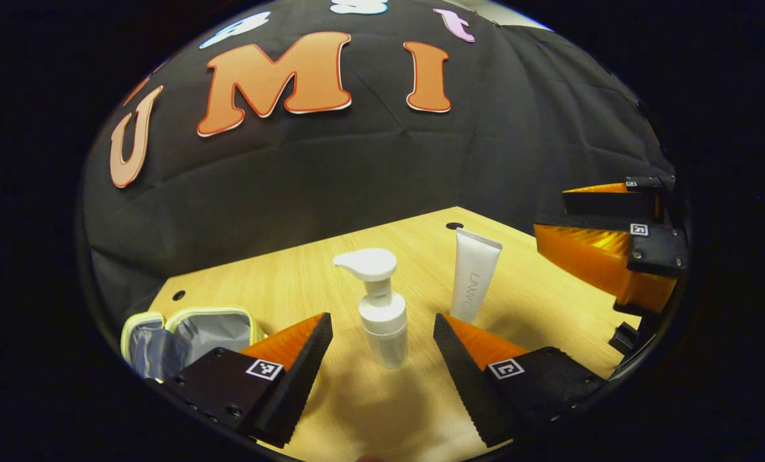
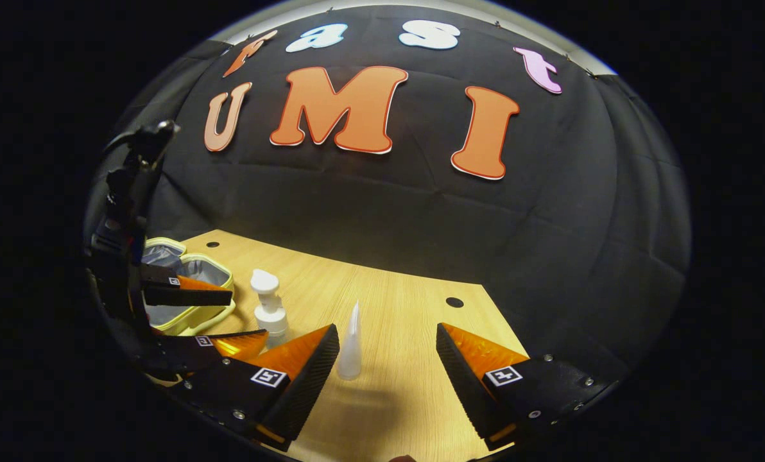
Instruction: First open the suitcase, pack the skin care products into it, and then close the suitcase.
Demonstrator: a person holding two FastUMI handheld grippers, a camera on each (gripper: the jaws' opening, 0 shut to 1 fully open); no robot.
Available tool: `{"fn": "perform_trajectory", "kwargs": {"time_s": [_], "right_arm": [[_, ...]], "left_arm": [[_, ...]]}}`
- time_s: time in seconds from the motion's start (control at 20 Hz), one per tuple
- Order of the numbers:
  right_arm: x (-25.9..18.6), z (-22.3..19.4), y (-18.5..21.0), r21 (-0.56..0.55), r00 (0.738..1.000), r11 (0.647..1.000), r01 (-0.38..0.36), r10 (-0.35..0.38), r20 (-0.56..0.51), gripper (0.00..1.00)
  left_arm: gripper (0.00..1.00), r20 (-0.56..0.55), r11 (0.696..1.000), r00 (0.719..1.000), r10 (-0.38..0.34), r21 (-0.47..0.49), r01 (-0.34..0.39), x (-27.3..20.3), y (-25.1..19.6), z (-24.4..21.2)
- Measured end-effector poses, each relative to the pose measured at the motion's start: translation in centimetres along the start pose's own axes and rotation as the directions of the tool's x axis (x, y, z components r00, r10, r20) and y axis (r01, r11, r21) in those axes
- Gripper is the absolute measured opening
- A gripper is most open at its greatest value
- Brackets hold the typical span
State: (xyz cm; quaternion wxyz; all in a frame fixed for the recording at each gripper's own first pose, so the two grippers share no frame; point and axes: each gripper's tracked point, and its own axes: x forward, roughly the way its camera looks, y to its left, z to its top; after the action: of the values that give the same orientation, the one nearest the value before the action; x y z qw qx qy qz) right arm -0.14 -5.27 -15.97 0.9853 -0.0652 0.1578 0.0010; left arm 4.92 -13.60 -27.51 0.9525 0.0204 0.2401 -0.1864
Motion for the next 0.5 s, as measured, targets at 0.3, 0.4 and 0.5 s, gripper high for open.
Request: {"fn": "perform_trajectory", "kwargs": {"time_s": [0.3, 0.4, 0.5], "right_arm": [[1.5, -2.2, 0.2, -0.014, 0.997, 0.997, -0.069, 0.069, -0.036, 0.97], [2.3, -3.4, 0.6, -0.018, 0.994, 0.996, -0.089, 0.088, -0.059, 0.97], [3.1, -4.6, 1.1, -0.016, 0.991, 0.994, -0.107, 0.106, -0.083, 0.97]], "left_arm": [[1.00, -0.051, 0.996, 0.998, 0.037, -0.078, -0.041, 4.4, -0.1, -3.3], [1.00, -0.061, 0.993, 0.997, 0.046, -0.107, -0.052, 5.7, 0.1, -4.2], [1.00, -0.063, 0.990, 0.997, 0.052, -0.126, -0.060, 6.7, 0.1, -4.7]]}}
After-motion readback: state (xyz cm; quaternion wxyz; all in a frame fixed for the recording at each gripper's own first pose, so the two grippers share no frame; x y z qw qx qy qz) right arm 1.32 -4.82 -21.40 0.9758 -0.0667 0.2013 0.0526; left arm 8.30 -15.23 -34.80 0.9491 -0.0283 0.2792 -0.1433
